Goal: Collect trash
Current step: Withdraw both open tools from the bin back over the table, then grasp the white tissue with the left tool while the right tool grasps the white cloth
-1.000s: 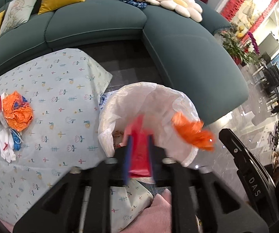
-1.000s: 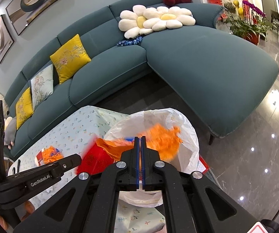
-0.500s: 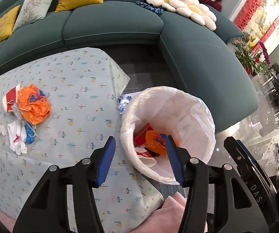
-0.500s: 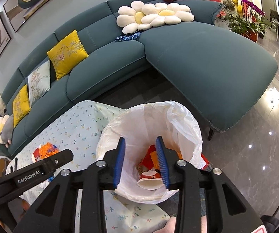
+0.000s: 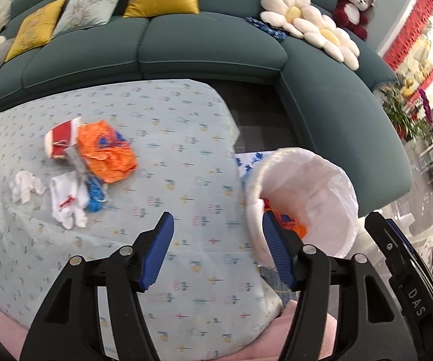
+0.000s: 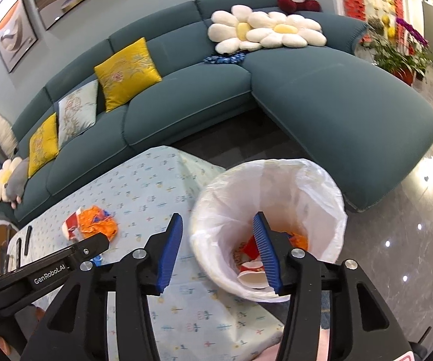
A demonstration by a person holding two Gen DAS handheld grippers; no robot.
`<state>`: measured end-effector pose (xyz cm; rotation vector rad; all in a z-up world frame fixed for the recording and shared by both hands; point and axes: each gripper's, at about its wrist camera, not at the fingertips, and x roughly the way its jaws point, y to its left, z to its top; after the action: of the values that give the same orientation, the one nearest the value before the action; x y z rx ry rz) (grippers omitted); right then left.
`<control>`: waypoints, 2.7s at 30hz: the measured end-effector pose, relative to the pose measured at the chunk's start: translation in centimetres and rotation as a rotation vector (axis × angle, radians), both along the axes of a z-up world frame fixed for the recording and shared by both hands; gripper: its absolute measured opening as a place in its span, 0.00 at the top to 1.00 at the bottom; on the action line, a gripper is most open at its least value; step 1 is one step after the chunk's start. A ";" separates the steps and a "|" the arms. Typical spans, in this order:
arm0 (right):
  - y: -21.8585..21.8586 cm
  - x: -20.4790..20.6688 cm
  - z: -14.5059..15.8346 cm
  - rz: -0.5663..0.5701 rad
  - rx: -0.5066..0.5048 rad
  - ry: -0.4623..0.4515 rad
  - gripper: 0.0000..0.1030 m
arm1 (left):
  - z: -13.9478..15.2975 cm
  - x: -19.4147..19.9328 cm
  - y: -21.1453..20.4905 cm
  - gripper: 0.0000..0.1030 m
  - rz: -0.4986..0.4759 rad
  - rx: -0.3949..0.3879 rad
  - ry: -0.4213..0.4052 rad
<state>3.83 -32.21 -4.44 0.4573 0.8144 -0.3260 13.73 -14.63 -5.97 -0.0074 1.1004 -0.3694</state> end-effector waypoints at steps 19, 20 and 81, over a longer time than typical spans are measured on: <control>11.2 3.9 1.9 0.166 -0.039 0.008 0.47 | 0.3 1.4 11.3 0.42 0.168 -0.033 -0.003; 11.6 4.0 1.9 0.173 -0.041 0.009 0.47 | 0.3 1.5 11.9 0.42 0.177 -0.035 -0.003; 33.8 22.1 -16.4 0.498 -0.035 0.373 0.68 | -15.5 15.4 32.4 0.71 0.338 0.032 0.175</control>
<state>25.88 1.58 -20.80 0.1485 1.2504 0.0427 29.17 17.73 -21.42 -0.1981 1.2534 -0.0479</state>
